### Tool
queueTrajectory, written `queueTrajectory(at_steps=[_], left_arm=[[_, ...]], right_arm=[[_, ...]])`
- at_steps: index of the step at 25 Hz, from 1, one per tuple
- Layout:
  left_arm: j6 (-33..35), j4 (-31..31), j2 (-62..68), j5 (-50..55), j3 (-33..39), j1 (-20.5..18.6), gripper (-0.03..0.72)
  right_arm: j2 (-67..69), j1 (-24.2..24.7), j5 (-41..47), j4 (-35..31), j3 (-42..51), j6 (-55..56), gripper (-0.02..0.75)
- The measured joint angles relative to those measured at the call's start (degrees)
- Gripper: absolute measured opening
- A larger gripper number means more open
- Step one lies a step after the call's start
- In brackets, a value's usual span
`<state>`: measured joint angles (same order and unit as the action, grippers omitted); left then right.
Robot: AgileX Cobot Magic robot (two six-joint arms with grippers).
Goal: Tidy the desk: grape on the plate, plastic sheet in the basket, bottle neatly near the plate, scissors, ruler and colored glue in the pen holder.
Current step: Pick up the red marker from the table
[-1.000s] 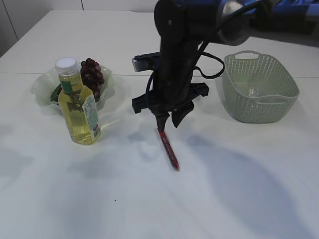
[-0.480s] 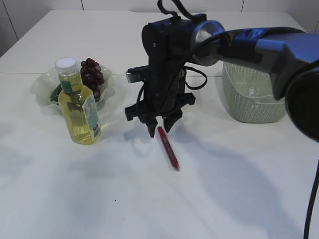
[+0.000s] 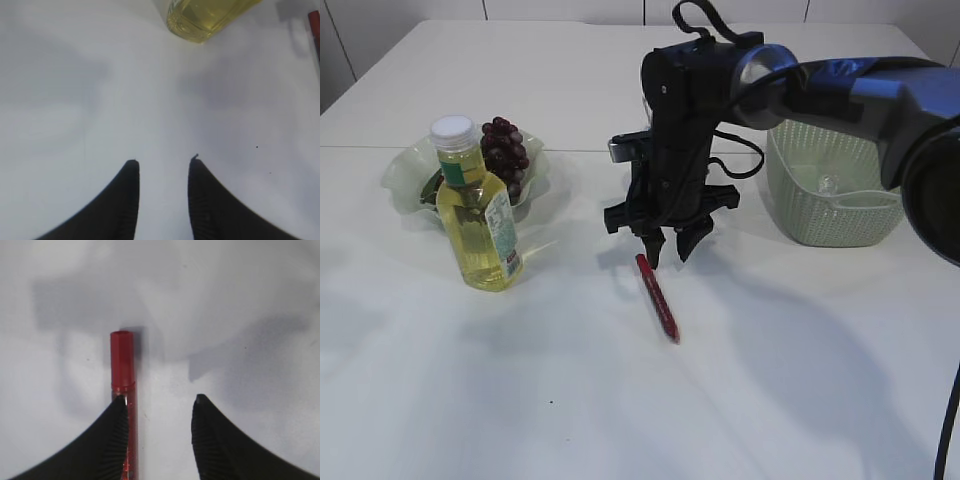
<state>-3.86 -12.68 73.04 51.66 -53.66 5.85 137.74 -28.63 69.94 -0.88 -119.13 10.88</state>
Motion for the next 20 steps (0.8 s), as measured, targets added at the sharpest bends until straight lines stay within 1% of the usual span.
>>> queueTrajectory(at_steps=[3,10,20], left_arm=[[0.0,0.0,0.0,-0.1,0.0,0.0,0.246],[0.0,0.0,0.0,-0.4,0.0,0.0,0.246],[0.0,0.0,0.0,-0.4,0.0,0.0,0.246]], right_arm=[[0.0,-0.1,0.0,0.0,0.0,-0.5,0.349],[0.0,-2.1,0.0,-0.3,0.0,-0.7,0.349],[2.6,-2.2,0.0,-0.2,0.0,-0.8,0.349]])
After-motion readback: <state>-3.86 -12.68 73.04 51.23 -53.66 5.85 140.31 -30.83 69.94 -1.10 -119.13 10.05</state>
